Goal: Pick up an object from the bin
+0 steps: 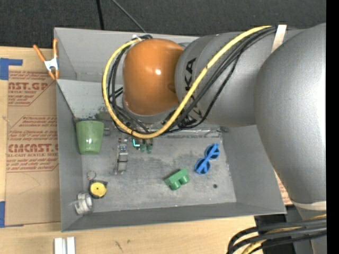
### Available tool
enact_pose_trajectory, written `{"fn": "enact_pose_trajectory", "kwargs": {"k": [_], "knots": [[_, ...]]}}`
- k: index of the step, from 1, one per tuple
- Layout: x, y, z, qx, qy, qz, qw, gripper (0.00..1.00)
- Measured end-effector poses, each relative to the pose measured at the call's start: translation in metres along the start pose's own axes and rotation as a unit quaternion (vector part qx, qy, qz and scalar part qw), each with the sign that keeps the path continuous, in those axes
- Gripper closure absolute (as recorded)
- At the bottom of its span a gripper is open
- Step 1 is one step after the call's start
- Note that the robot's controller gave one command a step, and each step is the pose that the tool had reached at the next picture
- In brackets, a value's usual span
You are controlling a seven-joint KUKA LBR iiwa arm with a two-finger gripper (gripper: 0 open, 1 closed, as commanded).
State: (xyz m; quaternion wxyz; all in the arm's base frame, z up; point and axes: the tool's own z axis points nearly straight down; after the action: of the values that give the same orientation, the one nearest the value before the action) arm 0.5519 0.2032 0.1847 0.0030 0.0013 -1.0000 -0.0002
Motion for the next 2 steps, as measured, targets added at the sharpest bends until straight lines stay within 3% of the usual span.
{"fn": "enact_pose_trajectory", "kwargs": {"k": [1,2], "knots": [[0.0267,0.0452,0.1100,0.000,0.0001,-0.082,0.9967,0.00],[0.0243,0.0442,0.1092,-0.001,-0.0036,-0.079,0.9968,1.00]]}}
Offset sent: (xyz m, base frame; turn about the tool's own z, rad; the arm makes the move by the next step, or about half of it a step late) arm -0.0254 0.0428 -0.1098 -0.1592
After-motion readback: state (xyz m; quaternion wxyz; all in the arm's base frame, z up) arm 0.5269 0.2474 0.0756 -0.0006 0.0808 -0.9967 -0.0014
